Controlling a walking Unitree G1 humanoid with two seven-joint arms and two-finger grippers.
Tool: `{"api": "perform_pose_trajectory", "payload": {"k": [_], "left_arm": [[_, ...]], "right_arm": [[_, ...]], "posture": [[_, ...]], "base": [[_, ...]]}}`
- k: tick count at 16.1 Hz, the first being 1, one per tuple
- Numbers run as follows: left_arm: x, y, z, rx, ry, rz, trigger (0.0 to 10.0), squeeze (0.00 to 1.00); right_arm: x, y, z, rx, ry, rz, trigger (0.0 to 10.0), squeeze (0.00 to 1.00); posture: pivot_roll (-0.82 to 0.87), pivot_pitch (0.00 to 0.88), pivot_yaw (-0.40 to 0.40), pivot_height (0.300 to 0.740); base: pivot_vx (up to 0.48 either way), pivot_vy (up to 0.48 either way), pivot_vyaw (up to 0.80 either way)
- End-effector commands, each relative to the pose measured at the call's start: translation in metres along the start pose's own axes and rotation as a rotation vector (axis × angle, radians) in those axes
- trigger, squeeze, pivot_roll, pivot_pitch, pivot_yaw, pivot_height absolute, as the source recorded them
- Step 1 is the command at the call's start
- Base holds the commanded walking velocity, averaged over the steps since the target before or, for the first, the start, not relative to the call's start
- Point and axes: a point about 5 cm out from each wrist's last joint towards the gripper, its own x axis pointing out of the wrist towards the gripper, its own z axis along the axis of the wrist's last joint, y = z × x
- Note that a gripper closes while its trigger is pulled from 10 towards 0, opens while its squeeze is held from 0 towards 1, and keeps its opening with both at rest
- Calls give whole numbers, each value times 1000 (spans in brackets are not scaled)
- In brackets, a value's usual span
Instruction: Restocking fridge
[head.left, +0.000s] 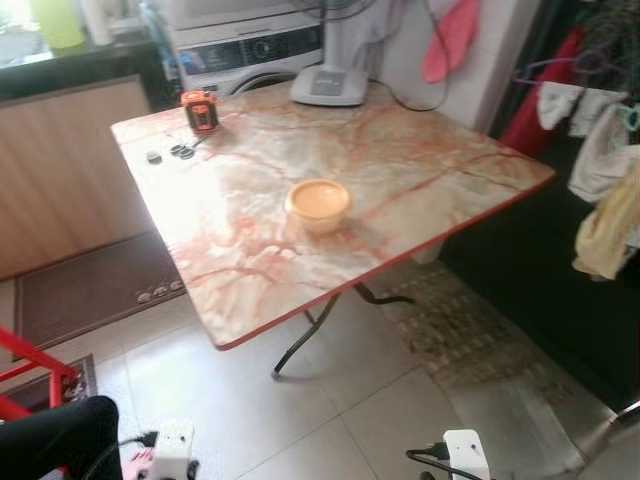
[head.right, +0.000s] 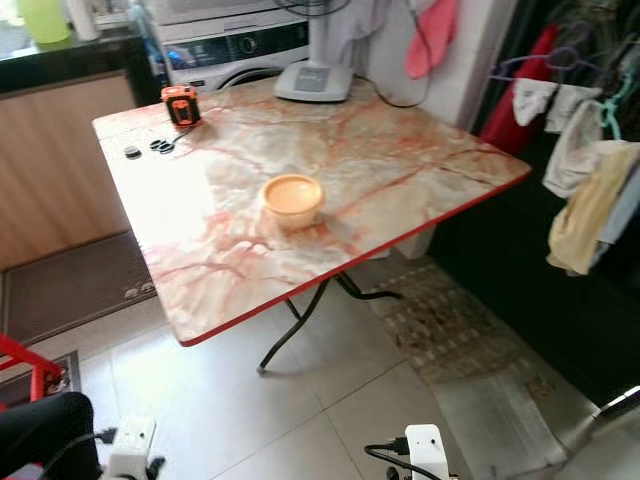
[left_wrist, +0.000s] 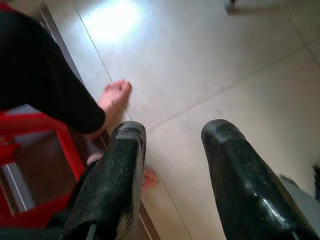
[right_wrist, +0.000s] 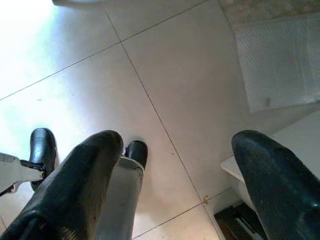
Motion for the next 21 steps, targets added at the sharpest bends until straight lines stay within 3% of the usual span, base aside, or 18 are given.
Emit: {"api": "perform_pose_trajectory", "payload": {"k": [1,3,7,9,13,14,15,20,21], "left_arm": [[1,10,11,1,-63,47,10000,0],[3,17,32,-28,-182,87,10000,0],[2,14,57,-49,-313,101,10000,0],[0,18,64,-62,-362,144,10000,0],[-18,27,91,-76,-620,226,10000,0],[-21,27,95,-65,-654,232,10000,0],[-31,25,103,-3,-740,234,10000,0],[-56,30,112,54,-897,269,10000,0],[-66,29,125,118,-973,273,10000,0]], "right_arm": [[0,1,-1,-23,1,8,10000,0],[0,1,-1,-32,4,12,10000,0],[0,1,-2,-34,5,9,10000,0],[0,0,-2,-22,4,1,10000,0],[0,-1,-1,-33,8,5,10000,0],[0,-1,-1,-39,7,7,10000,0],[0,-1,0,-54,6,10,10000,0],[0,-2,1,-60,4,10,10000,0],[0,-2,1,-63,4,11,10000,0]], "posture": [[-110,0,-6,740],[-103,0,-6,740],[-99,0,-10,740],[-99,0,-11,740],[-87,0,-16,740],[-85,0,-17,740],[-81,0,-19,740],[-72,0,-21,740],[-72,0,-21,740]], "base": [[0,0,475],[0,0,800],[0,0,800],[0,0,0],[0,0,0],[0,0,0],[0,0,0],[0,0,0],[0,0,0]]}}
